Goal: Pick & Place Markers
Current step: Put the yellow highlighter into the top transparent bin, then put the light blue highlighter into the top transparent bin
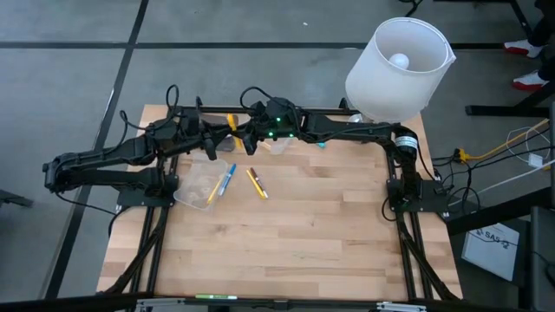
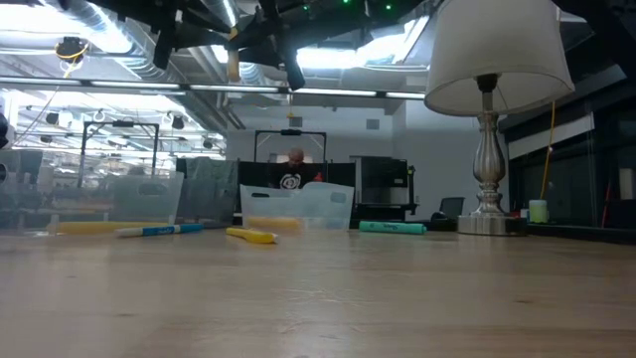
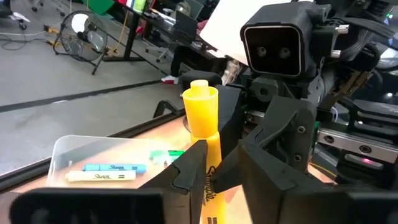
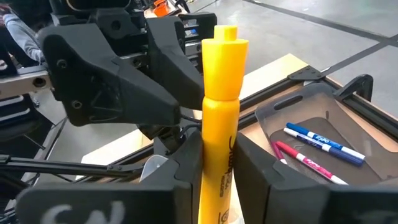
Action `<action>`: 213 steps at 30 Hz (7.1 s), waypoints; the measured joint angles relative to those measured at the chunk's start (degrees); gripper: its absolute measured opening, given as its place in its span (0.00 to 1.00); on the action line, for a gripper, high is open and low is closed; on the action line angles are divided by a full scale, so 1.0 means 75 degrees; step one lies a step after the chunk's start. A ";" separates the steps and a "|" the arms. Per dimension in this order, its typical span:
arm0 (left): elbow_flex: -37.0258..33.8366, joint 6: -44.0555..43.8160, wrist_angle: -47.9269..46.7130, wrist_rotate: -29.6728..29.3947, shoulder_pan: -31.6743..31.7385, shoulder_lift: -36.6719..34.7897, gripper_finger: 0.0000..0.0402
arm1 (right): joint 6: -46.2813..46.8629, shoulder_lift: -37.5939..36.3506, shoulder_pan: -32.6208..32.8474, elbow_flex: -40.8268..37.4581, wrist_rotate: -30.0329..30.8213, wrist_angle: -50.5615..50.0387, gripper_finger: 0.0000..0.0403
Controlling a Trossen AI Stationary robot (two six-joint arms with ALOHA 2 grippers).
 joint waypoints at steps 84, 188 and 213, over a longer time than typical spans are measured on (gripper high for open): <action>0.2810 0.1759 -0.2675 0.1148 0.0890 0.2902 0.15 | -0.1083 -0.0003 0.0243 0.0000 -0.0699 -0.6394 0.44; 0.3249 0.7780 -0.0585 0.0423 0.1690 0.6854 0.36 | -0.1078 -0.0006 0.0475 -0.0009 0.1151 -0.6960 0.44; 0.3249 0.4492 -0.3155 0.0919 0.1053 0.3645 0.35 | -0.2264 -0.0013 0.0171 -0.0102 0.3090 -0.8913 0.44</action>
